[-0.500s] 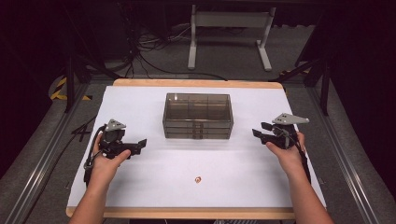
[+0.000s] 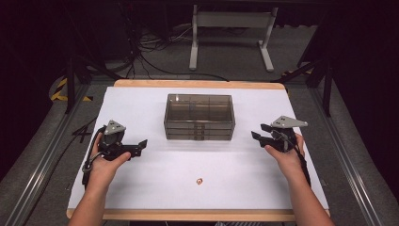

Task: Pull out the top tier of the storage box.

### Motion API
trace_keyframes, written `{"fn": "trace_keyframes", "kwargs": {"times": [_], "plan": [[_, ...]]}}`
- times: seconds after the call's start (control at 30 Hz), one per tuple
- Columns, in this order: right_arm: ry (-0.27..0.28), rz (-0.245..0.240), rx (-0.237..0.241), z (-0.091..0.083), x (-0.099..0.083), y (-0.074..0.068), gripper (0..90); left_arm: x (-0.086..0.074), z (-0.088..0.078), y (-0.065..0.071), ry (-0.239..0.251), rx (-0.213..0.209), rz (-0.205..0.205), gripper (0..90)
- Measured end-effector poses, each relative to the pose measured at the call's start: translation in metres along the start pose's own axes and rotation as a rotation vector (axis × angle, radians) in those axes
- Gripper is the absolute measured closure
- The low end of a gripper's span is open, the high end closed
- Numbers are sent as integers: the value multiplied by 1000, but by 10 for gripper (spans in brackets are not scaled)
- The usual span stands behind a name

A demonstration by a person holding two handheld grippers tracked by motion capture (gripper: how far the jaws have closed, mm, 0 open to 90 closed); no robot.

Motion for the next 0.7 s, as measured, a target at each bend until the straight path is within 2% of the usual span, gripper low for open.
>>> {"fn": "trace_keyframes", "kwargs": {"times": [0.1, 0.4, 0.7], "plan": [[5, -1, -4, 3, -2, -1, 495, -1, 0, -1, -9, -4, -12, 55], [35, -40, -43, 9, -9, -6, 481, 1, 0, 0, -6, 1, 9, 51], [98, -137, -108, 15, -18, -17, 460, 4, 2, 1, 6, -7, 15, 51]]}}
Point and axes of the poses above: each handheld gripper's, and its own axes: z roughly forward along the jaws, x roughly out of its top, y roughly to its right, the point moved 2 cm from there along z, roughly forward along the jaws, and after that the axes turned 5 degrees about x, right-handed, at the moved point
